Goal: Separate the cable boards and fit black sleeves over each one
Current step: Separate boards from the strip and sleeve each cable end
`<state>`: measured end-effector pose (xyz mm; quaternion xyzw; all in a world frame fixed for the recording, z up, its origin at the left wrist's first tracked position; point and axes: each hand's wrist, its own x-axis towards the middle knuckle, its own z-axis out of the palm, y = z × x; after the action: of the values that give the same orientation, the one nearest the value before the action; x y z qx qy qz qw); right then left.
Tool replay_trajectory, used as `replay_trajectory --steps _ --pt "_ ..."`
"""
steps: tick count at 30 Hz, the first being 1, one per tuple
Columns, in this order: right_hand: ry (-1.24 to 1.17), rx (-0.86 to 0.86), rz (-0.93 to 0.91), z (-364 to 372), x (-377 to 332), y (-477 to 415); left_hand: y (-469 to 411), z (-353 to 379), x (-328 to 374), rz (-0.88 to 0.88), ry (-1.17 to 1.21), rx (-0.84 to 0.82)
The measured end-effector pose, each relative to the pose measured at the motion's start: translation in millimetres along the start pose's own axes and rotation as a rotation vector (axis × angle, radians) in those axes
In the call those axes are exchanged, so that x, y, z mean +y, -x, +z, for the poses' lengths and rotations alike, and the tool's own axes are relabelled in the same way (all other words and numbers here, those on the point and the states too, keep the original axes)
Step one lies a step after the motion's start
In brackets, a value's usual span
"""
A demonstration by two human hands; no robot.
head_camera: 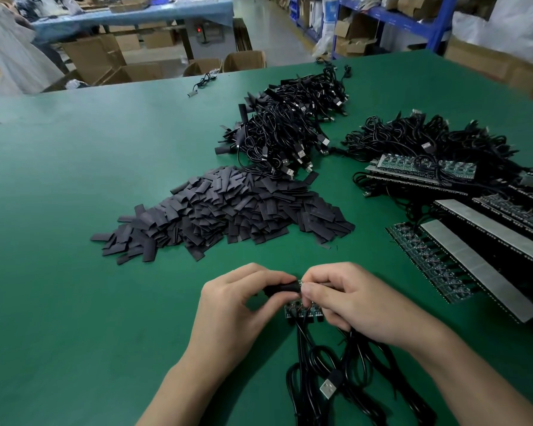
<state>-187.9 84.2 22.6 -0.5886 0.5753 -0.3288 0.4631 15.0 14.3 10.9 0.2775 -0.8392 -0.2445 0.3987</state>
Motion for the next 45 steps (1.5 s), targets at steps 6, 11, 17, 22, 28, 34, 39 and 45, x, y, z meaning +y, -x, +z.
replay_trajectory --steps 6,11,17,22,28,34,39,45 --pt "-0.05 -0.043 0.004 -0.8 4.3 -2.1 -0.3 -0.4 -2.1 0.066 -0.06 -0.001" --pt "-0.073 -0.067 -0.005 1.0 6.2 -2.9 -0.4 -1.1 -1.7 0.035 -0.023 -0.015" --pt "0.02 0.039 -0.05 -1.5 4.3 -2.9 -2.2 -2.6 -0.4 -0.063 0.062 0.013" --pt "-0.059 0.045 -0.05 -6.6 4.9 -2.4 -3.1 -7.6 -1.1 -0.097 0.048 0.031" --pt "-0.121 0.036 -0.039 -3.8 6.3 -3.6 -3.5 -10.2 1.5 -0.071 0.064 0.008" --pt "-0.218 0.027 -0.036 -2.0 4.7 -5.3 -4.1 -9.1 1.5 -0.081 0.017 0.09" --pt "-0.313 0.059 -0.034 -2.5 -0.6 -3.8 -3.8 -8.5 2.2 -0.134 0.024 0.225" --pt "-0.352 0.103 -0.002 2.6 -6.9 -2.1 -2.8 -0.8 7.0 -0.146 0.034 0.237"
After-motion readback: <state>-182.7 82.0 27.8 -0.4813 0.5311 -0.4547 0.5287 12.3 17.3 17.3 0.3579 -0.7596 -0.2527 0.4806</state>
